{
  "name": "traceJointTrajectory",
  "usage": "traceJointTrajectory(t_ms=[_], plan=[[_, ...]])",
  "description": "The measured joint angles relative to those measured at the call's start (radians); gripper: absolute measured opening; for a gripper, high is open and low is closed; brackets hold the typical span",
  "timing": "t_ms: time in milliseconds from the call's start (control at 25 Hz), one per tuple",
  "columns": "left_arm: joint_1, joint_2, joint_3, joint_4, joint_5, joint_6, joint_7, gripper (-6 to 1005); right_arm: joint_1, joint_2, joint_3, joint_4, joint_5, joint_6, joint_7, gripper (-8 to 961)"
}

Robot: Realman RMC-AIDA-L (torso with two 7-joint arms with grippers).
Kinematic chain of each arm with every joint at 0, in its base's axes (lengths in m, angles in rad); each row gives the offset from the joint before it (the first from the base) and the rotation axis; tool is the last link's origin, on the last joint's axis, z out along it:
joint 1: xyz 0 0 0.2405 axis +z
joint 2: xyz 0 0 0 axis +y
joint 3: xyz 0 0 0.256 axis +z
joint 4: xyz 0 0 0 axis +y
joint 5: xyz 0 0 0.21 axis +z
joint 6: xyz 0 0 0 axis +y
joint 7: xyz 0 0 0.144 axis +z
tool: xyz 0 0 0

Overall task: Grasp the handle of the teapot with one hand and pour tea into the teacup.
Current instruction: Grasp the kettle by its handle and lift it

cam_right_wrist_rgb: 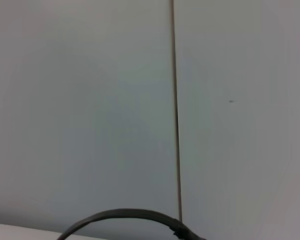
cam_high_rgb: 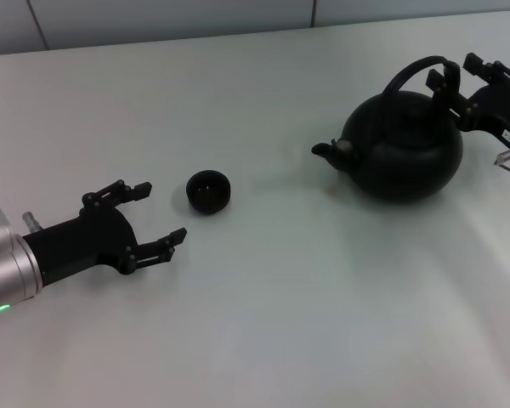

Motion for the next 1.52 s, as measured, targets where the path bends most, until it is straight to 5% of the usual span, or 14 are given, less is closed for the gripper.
traceJointTrajectory(t_ms=[200, 600, 960, 1520], plan=[[0.001, 0.0, 0.001, 0.0, 0.0, -0.001, 0.0, 859, 0.011, 0.001, 0.006, 0.033, 0.0, 0.0, -0.052, 640], [0.0, 0.0, 0.0, 0.001, 0.0, -0.002, 0.0, 859, 0.022, 0.001, 0.008, 0.058, 0.003, -0.004, -0.107, 167], [-0.002, 0.002, 0.001, 0.001, -0.001, -0.003, 0.0, 859, 0.045, 0.002, 0.002, 0.097, 0.092, -0.045, -0.191, 104], [-0.002, 0.003, 0.002, 0.002, 0.0, -0.006, 0.0, 859, 0.184, -0.002, -0.094, 0.074, 0.084, -0.054, -0.359, 89]])
